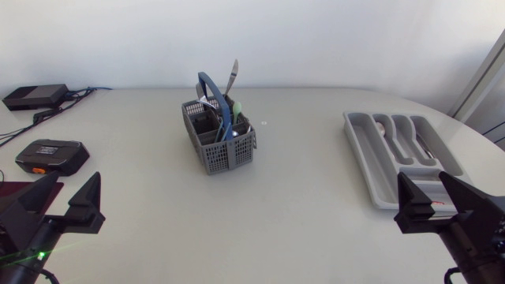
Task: Unload the cutlery basket into the drawer organizer.
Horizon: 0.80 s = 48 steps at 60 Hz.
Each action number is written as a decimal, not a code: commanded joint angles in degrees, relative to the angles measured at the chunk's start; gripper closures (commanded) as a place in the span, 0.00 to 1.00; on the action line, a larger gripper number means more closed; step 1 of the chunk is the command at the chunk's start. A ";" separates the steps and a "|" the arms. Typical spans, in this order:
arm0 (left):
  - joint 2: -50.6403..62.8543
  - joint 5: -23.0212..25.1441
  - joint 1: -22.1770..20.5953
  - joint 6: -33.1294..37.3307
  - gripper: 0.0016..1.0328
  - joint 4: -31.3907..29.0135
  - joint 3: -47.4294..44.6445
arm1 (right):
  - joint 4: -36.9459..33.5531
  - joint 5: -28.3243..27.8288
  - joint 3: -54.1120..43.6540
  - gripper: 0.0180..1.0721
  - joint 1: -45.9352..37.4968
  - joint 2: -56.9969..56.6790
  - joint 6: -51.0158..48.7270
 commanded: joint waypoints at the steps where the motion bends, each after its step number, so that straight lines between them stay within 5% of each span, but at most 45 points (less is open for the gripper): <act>1: -0.45 0.21 -0.03 -1.19 0.04 -1.13 -2.15 | -0.32 -0.02 -0.99 0.04 0.58 -0.25 0.57; 48: -0.45 0.30 0.06 -0.75 0.04 -3.15 2.24 | 2.84 0.34 0.85 0.04 0.58 1.68 0.04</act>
